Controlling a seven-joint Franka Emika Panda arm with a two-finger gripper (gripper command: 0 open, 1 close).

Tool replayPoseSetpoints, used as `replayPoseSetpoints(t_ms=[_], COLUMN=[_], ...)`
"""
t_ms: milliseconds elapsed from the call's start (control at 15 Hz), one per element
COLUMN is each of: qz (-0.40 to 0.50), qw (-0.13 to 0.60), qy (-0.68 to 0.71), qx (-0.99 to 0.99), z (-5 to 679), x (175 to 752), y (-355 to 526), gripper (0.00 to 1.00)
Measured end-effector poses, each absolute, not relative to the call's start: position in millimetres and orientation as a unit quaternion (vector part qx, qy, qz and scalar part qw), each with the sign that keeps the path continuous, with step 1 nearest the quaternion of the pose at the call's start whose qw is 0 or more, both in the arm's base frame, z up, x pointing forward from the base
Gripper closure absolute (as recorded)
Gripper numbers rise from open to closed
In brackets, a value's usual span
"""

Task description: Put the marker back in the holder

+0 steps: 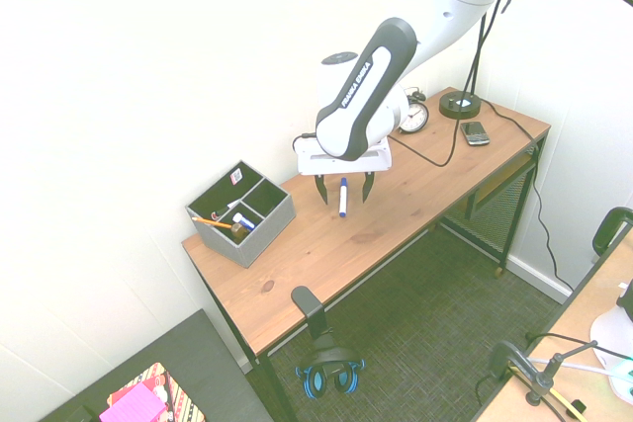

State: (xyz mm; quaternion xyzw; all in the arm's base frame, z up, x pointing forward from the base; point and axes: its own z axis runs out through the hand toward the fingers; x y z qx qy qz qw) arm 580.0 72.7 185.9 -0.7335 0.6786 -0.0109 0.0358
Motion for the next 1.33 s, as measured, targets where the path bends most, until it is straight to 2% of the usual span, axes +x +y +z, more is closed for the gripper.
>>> replayPoseSetpoints(t_ms=[400,1333], qz=[-0.007,-0.009], qw=[0.035,0.031], qy=[0.68,0.67], qx=[-0.733,-0.742], z=[161,160], x=[593,601], y=[70,69], gripper=[1.0,1.0])
